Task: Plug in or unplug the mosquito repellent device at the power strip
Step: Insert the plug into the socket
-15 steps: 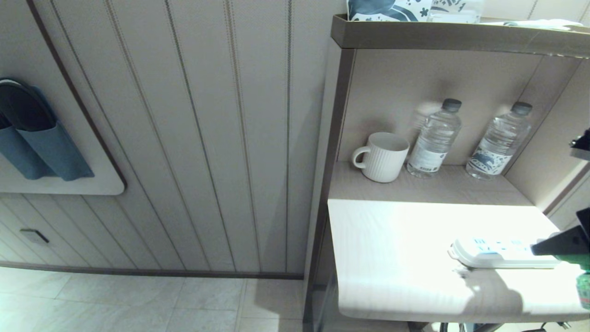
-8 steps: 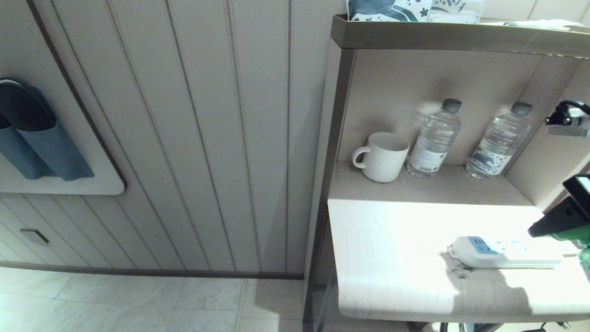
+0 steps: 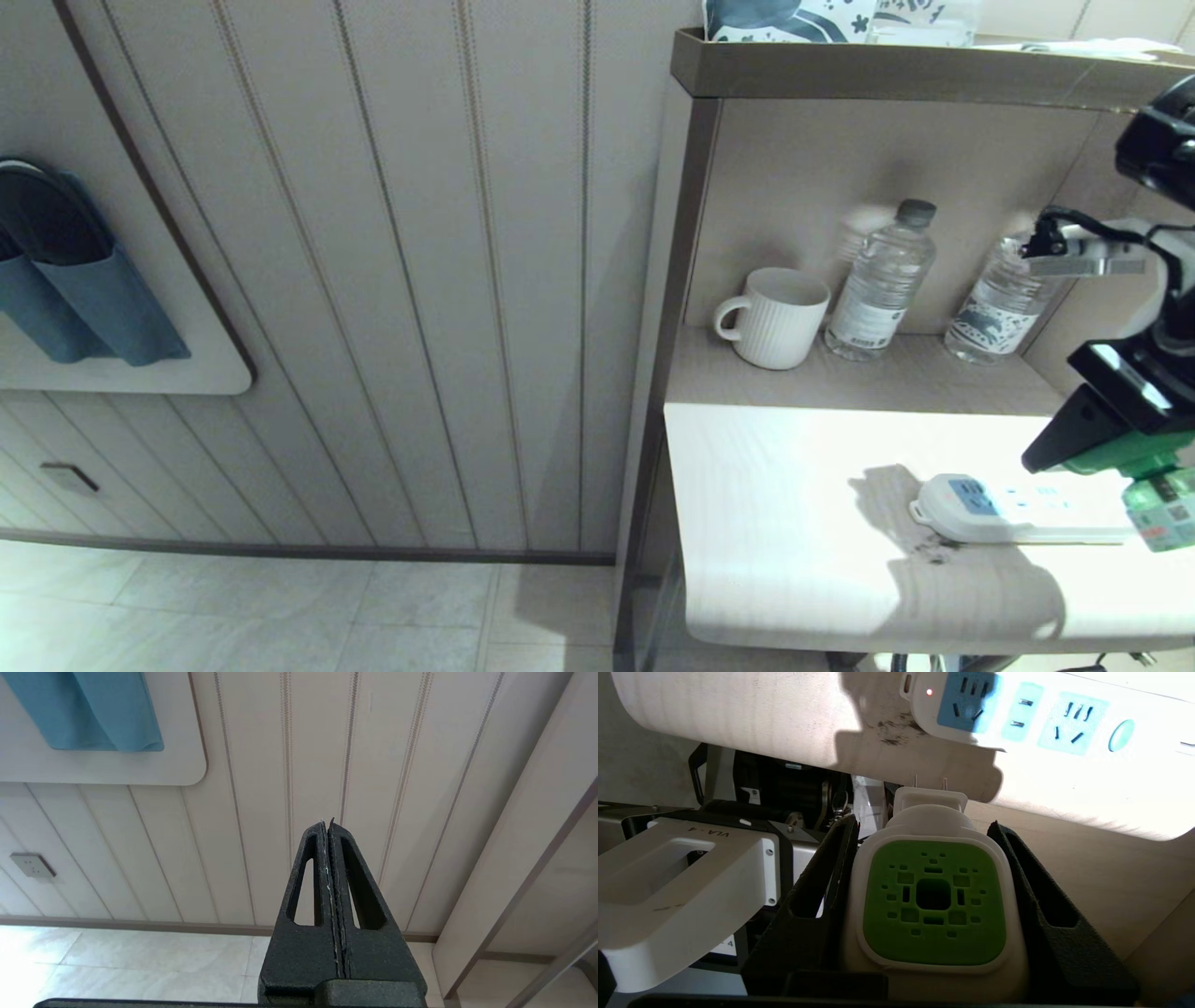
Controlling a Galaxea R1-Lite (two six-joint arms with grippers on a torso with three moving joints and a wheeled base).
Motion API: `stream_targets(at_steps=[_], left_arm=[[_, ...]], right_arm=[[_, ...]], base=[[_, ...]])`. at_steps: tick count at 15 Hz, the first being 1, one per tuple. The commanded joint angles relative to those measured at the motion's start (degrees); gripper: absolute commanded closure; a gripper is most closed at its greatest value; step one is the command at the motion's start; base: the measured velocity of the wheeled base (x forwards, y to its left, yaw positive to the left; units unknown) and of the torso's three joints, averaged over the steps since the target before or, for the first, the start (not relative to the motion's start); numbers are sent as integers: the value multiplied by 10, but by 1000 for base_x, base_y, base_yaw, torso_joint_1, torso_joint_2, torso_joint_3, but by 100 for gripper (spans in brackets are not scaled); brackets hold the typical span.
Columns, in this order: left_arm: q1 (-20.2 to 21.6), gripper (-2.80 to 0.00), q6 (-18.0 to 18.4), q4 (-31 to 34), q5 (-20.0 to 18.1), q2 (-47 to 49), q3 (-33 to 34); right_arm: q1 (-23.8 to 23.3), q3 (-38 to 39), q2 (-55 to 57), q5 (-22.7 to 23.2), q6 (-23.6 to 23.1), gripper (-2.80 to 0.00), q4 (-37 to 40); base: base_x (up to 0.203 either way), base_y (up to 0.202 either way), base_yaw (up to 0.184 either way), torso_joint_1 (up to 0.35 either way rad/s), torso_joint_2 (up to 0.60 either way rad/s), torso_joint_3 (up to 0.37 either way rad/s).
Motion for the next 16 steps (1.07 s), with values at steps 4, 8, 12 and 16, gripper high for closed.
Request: stream_targets(at_steps=[4, 8, 12, 16], left_arm=[[0, 0, 0, -1, 0, 0, 0], [0, 0, 0, -1, 0, 0, 0], [0, 0, 0, -1, 0, 0, 0], [0, 0, 0, -1, 0, 0, 0]], right_arm=[[-30, 11, -5, 2, 7, 0, 27], [-24, 14, -13, 5, 9, 0, 27], [-26, 4, -1, -3, 43, 0, 0], [-15, 1, 35, -74, 54, 0, 1]], base=[[0, 0, 0, 0, 0, 0], [0, 0, 0, 0, 0, 0], [0, 0, 0, 0, 0, 0], [0, 0, 0, 0, 0, 0]])
